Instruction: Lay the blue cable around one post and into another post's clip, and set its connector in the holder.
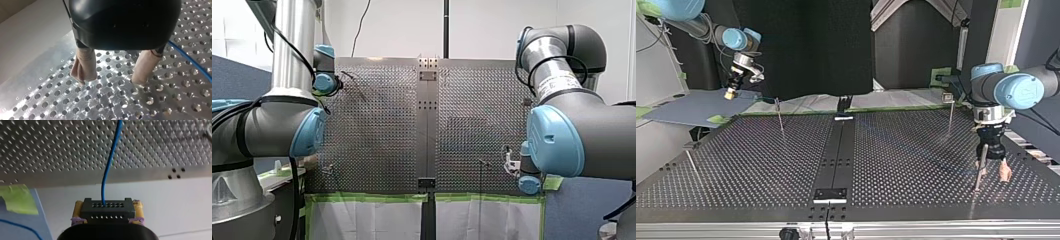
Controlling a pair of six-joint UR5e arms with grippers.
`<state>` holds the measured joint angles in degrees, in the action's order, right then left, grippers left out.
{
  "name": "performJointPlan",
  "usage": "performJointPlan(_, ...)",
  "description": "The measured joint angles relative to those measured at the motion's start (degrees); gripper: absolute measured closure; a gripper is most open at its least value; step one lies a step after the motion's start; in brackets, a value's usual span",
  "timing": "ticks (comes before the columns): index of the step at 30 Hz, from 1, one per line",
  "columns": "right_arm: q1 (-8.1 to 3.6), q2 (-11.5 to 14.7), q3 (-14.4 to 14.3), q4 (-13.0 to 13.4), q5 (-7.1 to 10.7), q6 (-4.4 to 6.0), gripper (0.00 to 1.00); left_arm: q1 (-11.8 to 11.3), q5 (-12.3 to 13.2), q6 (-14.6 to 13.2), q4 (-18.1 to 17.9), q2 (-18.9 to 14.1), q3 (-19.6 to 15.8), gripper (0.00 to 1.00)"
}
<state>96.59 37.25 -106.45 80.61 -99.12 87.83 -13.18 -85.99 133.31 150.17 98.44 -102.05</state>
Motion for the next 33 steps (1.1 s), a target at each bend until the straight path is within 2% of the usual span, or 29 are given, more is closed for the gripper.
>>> performJointPlan(7,0.58,-0.41,0.06,-0.68,3.62,0.35,1.00,0.00,-0.09,-0.15,0.04,-0.01,-0.03,0.00)
performJointPlan(12,1.02,-2.59,0.82,-1.31,6.33,0.00,1.00,-0.01,-0.11,-0.15,0.04,-0.02,-0.04,0.00)
performJointPlan(20,1.51,-6.92,4.68,-5.04,10.76,-3.46,1.00,0.06,-0.22,-0.30,0.11,-0.04,-0.02,0.00)
performJointPlan(26,1.51,-8.12,5.69,-7.99,13.69,-6.38,1.00,0.15,-0.35,-0.33,0.14,-0.03,0.00,0.00)
performJointPlan(29,1.40,-8.22,5.74,-8.99,15.07,-7.29,1.00,0.18,-0.41,-0.34,0.14,-0.04,0.01,0.00)
performJointPlan(33,0.79,-8.21,5.82,-8.68,16.97,-8.08,1.00,0.19,-0.44,-0.34,0.15,-0.05,0.02,0.00)
